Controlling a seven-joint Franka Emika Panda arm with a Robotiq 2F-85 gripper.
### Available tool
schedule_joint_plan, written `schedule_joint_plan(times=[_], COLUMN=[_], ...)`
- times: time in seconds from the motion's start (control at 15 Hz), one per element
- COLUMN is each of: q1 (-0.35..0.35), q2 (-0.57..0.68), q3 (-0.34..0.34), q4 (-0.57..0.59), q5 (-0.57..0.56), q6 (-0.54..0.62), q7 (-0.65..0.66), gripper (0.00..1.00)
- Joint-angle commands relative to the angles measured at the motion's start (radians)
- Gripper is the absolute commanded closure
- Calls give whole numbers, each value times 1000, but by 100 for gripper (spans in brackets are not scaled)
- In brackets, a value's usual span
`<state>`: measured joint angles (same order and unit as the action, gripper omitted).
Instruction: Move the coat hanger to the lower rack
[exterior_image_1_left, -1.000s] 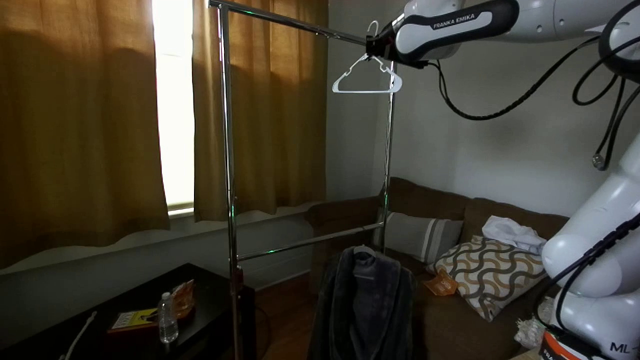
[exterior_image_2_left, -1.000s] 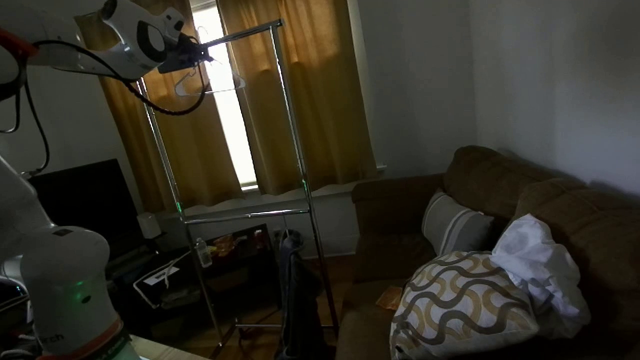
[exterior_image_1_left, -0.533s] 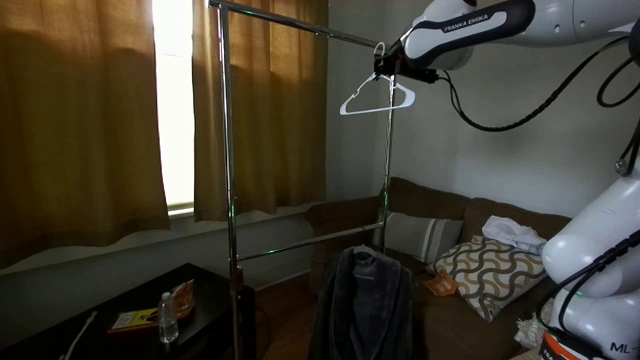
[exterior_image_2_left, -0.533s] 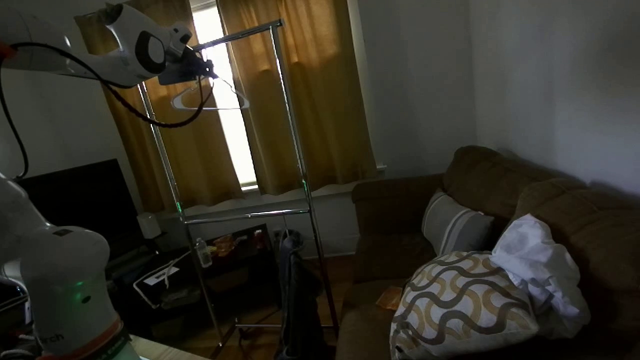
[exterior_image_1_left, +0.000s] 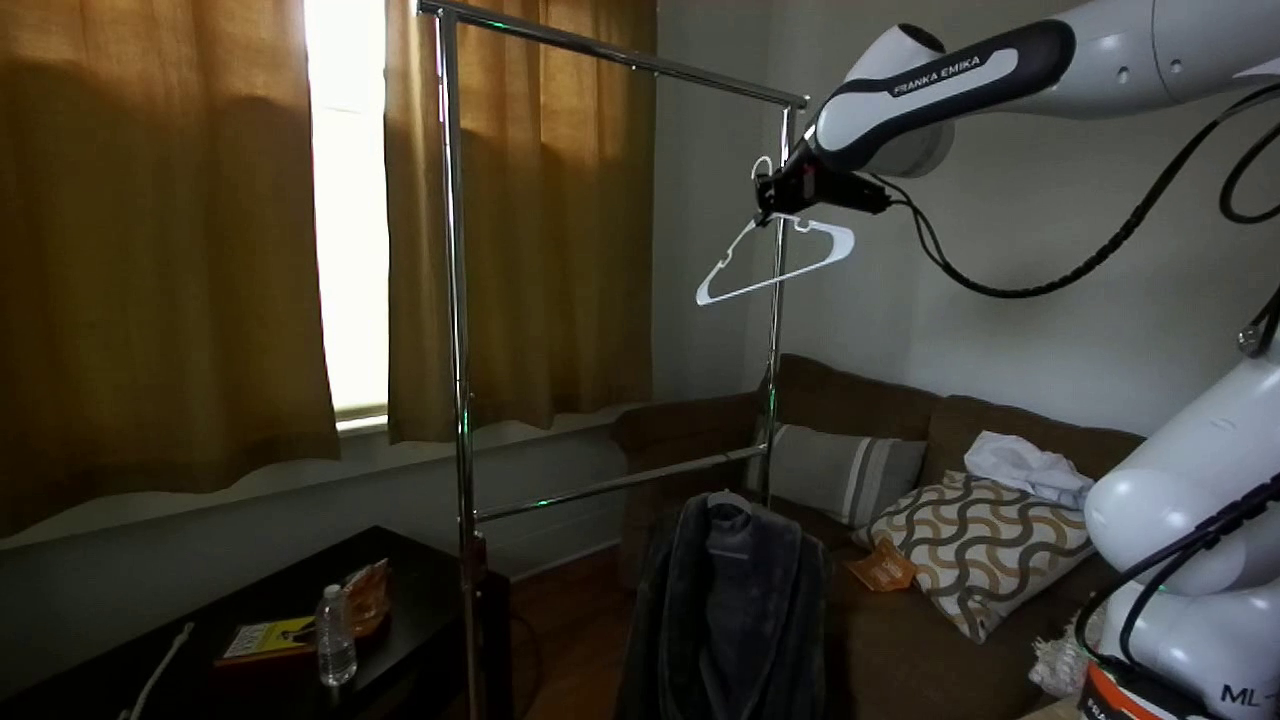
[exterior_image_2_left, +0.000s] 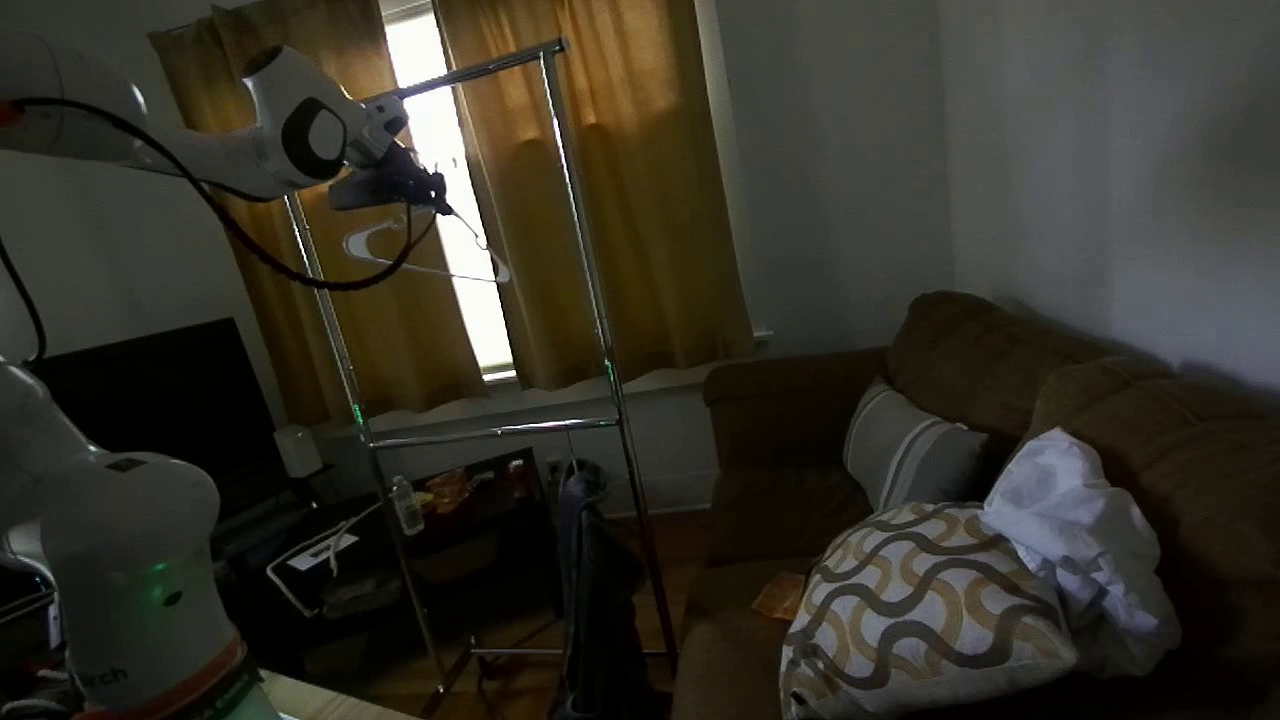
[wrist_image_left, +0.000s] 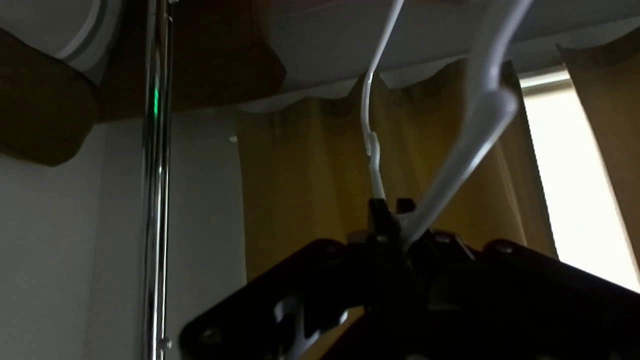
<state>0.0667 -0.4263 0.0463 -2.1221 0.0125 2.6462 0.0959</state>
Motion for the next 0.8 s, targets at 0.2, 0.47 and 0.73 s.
schedule_joint_plan(times=[0.2, 0.47, 0.73], q1=[62, 41, 43], q2=[-19, 5, 5], q3=[-44, -24, -28], q4=[-111, -97, -104], q5=[97, 72, 72], q6=[-62, -102, -107], q7=[-143, -148, -163], gripper=[98, 92, 92])
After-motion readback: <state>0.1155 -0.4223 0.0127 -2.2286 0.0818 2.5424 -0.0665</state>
